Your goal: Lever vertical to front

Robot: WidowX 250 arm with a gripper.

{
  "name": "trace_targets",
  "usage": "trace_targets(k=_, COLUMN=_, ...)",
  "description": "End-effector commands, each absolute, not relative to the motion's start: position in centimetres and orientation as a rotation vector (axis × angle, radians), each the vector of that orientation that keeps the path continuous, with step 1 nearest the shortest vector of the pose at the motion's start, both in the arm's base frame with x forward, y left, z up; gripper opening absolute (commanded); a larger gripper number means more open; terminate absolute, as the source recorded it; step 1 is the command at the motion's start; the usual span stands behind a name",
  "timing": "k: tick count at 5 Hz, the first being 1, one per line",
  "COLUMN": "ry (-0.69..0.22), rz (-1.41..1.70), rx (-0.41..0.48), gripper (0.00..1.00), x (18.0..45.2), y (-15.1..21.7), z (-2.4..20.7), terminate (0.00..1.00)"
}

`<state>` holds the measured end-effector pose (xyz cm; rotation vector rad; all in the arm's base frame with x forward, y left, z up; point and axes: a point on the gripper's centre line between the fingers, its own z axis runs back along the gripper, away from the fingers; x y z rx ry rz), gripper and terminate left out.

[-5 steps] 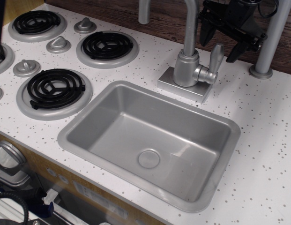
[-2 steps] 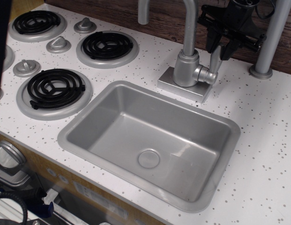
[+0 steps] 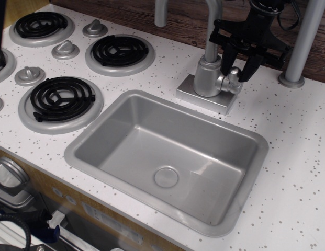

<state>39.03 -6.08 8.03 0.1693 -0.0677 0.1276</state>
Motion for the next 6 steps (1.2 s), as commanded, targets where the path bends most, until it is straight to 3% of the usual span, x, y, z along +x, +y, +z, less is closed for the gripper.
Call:
trace_targets(k=1, ry=-0.124, rz=0.132, rx=0.059, gripper=0.00, x=39.3, y=-5.8, z=8.1, terminate=0.00)
trace_targets(k=5, ry=-0.171, rz=0.140, rx=-0.052, gripper=0.00, x=39.5, y=-5.0, z=4.6, terminate=0.00)
trace_targets(k=6, ry=-0.178, rz=0.141, rx=-0.054, gripper=1.00, x=39.4, y=-5.0, z=4.3, terminate=1.00)
